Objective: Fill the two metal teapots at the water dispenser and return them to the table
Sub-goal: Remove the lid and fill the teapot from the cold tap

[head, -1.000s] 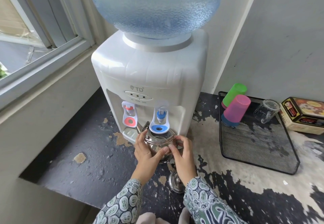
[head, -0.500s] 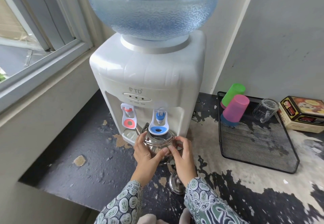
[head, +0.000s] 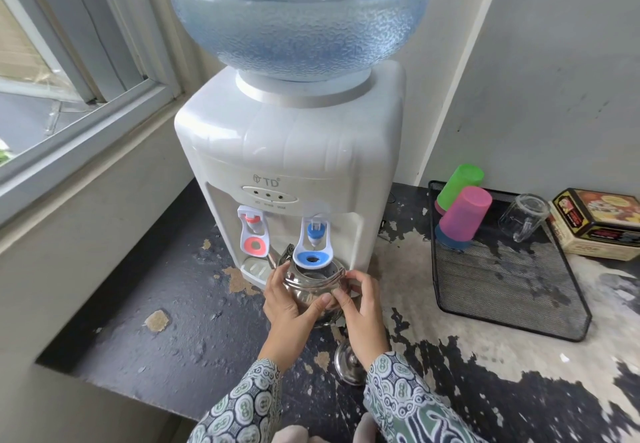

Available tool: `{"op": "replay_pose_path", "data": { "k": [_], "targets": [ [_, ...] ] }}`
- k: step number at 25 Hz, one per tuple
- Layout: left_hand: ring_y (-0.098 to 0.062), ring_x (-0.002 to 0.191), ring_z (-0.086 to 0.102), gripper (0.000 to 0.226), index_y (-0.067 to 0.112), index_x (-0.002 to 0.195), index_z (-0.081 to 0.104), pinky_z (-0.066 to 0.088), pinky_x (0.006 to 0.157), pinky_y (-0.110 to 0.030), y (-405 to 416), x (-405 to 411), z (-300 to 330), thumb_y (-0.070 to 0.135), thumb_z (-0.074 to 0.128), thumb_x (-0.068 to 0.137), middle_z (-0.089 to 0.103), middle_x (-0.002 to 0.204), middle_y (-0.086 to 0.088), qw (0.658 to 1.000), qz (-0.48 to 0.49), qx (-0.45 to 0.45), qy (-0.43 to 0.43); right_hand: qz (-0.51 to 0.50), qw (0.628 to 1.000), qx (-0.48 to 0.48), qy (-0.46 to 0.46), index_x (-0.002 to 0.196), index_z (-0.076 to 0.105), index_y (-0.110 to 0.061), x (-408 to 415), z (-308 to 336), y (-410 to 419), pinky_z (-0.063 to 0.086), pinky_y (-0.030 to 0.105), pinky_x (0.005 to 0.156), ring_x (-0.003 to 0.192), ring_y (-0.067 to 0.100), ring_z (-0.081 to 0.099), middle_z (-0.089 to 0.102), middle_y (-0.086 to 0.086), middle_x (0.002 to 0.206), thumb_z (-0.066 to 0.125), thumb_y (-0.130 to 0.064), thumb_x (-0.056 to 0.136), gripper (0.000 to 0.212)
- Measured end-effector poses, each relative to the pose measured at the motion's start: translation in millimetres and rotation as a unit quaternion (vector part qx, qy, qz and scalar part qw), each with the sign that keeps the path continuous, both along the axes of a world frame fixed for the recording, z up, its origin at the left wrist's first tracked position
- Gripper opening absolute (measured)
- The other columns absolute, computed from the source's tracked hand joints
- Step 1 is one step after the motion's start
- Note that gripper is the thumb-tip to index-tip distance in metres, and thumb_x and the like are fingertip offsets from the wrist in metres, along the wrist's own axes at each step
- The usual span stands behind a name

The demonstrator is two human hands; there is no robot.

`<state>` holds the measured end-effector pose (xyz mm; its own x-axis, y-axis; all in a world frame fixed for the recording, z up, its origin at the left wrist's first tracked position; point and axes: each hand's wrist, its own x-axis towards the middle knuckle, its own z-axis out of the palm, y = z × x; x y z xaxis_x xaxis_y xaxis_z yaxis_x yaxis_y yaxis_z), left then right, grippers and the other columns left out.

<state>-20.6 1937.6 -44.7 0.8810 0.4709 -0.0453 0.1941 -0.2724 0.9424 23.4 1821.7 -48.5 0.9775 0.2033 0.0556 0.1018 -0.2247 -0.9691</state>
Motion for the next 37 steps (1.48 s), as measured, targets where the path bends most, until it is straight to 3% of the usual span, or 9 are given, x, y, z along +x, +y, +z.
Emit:
{"op": "replay_pose_path", "data": {
  "k": [6,11,17,24,26,29,32,37],
  "targets": [
    [-0.019,0.129,0.023,0.071,0.059,0.11,0.021,0.019,0.114,-0.047,-0.5,0.3,0.0,0.069,0.057,0.049,0.025,0.131,0.001,1.0,0.005,0.008,-0.005,0.002,1.0,0.0,0.002,0.107,0.046,-0.025,-0.3,0.5,-0.3,0.037,0.008,0.087,0.105,0.004,0.048,0.047,0.001,0.111,0.06,-0.016,0.085,0.027],
    [-0.01,0.124,0.02,0.071,0.058,0.11,0.022,0.012,0.114,-0.04,-1.6,0.1,2.1,0.07,0.055,0.048,0.024,0.127,0.005,1.0,0.001,0.015,-0.002,0.001,1.0,-0.004,0.01,0.107,0.046,-0.025,0.4,-0.5,-0.2,0.037,0.02,0.093,0.108,0.012,0.048,0.047,0.004,0.115,0.061,-0.018,0.085,0.027],
    [-0.012,0.125,0.021,0.072,0.061,0.109,0.019,0.013,0.115,-0.041,-1.9,-0.5,3.1,0.07,0.056,0.048,0.025,0.136,-0.002,1.0,0.002,0.011,0.002,0.001,1.0,-0.007,0.008,0.107,0.046,-0.025,0.4,-0.8,-0.9,0.037,0.019,0.092,0.109,0.012,0.049,0.048,0.005,0.116,0.061,-0.017,0.085,0.028],
    [-0.014,0.128,0.019,0.073,0.064,0.107,0.015,0.012,0.115,-0.043,-1.6,-0.9,3.6,0.07,0.056,0.047,0.023,0.138,-0.001,1.0,-0.003,0.008,0.008,0.007,1.0,-0.013,0.008,0.107,0.049,-0.025,1.5,0.3,-4.1,0.036,0.008,0.088,0.107,0.004,0.049,0.052,0.002,0.114,0.063,-0.02,0.084,0.027],
    [-0.011,0.125,0.018,0.076,0.062,0.108,0.014,0.013,0.115,-0.041,-1.5,-0.9,3.1,0.07,0.057,0.046,0.022,0.139,0.0,1.0,-0.002,0.002,0.008,-0.002,1.0,-0.012,0.003,0.105,0.054,-0.022,2.8,1.5,-6.2,0.042,0.019,0.091,0.105,0.002,0.051,0.056,-0.003,0.109,0.064,-0.022,0.082,0.025],
    [-0.006,0.12,0.016,0.079,0.057,0.111,0.015,0.012,0.113,-0.037,-1.3,-0.7,2.2,0.07,0.057,0.046,0.023,0.138,0.0,1.0,0.003,-0.002,0.007,-0.05,0.998,0.016,-0.019,0.099,0.057,-0.027,2.7,11.8,-5.1,0.05,0.035,0.089,0.098,0.007,0.057,0.061,-0.008,0.102,0.053,-0.043,0.078,0.027],
    [-0.007,0.12,0.017,0.077,0.058,0.11,0.017,0.013,0.112,-0.036,-1.3,-0.8,2.1,0.07,0.058,0.045,0.023,0.133,0.003,1.0,0.004,-0.006,0.003,-0.079,0.995,0.049,-0.043,0.092,0.058,-0.027,3.1,34.4,-1.6,0.05,0.029,0.083,0.087,0.011,0.059,0.064,-0.005,0.093,0.043,-0.053,0.077,0.033],
    [-0.007,0.12,0.019,0.075,0.059,0.11,0.019,0.015,0.113,-0.037,-0.9,-0.3,0.5,0.071,0.058,0.047,0.024,0.134,0.001,1.0,0.001,0.008,0.005,0.017,0.994,0.082,-0.064,0.079,0.058,-0.014,4.0,72.5,3.4,0.043,0.012,0.066,0.067,0.001,0.056,0.057,-0.009,0.066,0.045,-0.049,0.08,0.038]
  ]
}}
